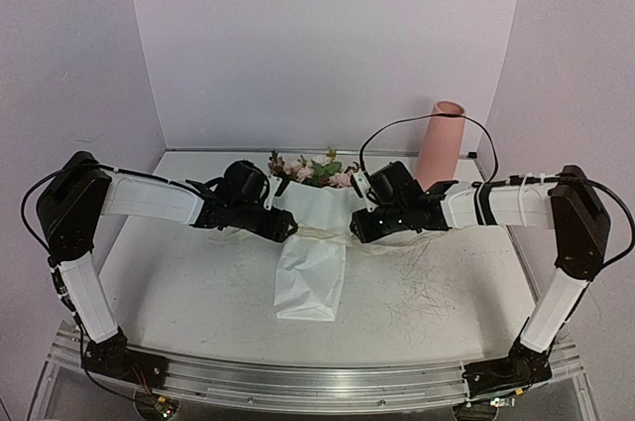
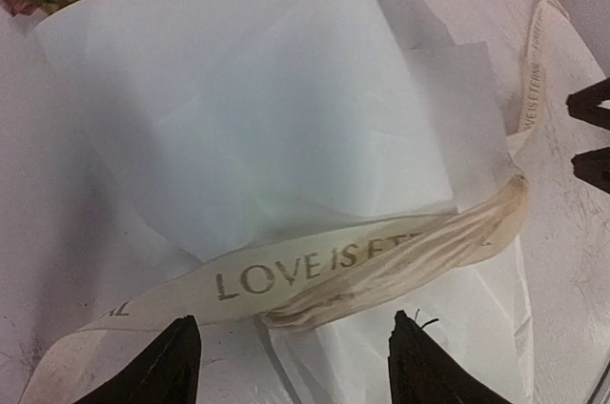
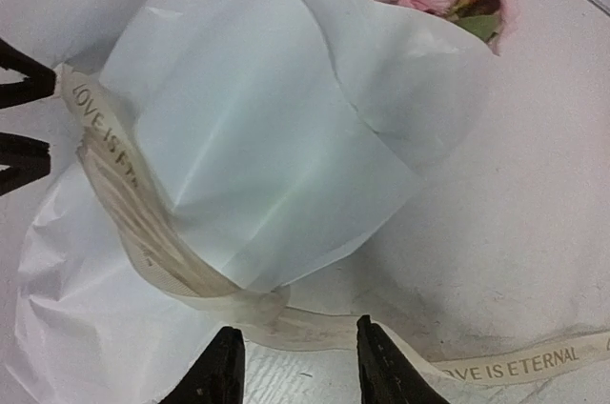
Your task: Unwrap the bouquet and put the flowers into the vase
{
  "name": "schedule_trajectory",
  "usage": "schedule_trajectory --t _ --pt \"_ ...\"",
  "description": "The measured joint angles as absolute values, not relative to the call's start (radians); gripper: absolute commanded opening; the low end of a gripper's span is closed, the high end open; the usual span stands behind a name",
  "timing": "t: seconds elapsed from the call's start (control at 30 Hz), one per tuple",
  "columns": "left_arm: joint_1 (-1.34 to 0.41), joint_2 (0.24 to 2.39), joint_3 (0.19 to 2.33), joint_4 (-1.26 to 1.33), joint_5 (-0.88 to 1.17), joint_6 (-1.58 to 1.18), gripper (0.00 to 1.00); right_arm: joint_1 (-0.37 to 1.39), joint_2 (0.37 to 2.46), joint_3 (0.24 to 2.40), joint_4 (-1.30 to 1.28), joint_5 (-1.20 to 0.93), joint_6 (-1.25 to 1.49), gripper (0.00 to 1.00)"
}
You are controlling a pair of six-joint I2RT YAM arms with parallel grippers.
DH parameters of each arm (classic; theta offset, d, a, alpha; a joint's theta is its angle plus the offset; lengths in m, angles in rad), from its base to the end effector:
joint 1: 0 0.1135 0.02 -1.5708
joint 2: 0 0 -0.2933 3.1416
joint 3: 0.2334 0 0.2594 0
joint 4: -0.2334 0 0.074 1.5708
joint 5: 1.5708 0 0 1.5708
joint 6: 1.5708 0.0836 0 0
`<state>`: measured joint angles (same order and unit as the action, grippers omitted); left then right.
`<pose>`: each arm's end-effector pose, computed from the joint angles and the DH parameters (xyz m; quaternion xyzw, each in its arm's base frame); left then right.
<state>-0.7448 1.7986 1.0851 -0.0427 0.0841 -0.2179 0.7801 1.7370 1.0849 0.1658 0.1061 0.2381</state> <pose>0.3119 -0.2971 0.1715 0.2550 0.8814 -0.2175 0.3329 0.3221 0.3063 0.2239 -0.2026 0.8315 0.2115 0.4721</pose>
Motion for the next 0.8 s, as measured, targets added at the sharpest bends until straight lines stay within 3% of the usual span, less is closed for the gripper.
schedule_trajectory --t 0.1,0.27,0.47,0.57,0.8 --pt "-0.747 1.795 1.087 -0.042 0.149 -0.168 0.64 0.781 1.737 1.088 0.173 0.036 0.202 0.44" --pt "-0.75 1.805 1.125 -0.067 0.202 -0.091 0.71 0.782 1.771 1.15 0.172 -0.024 0.198 0.68" --pt "-0.767 1.857 1.208 -0.105 0.116 -0.036 0.79 0.787 1.843 1.198 0.166 -0.01 0.237 0.83" --pt "-0.779 1.882 1.23 -0.13 0.049 0.0 0.86 0.787 1.869 1.199 0.142 0.01 0.255 0.82" --pt "-0.794 1.907 1.231 -0.17 -0.026 0.052 0.85 0.787 1.892 1.199 0.122 0.08 0.297 0.61"
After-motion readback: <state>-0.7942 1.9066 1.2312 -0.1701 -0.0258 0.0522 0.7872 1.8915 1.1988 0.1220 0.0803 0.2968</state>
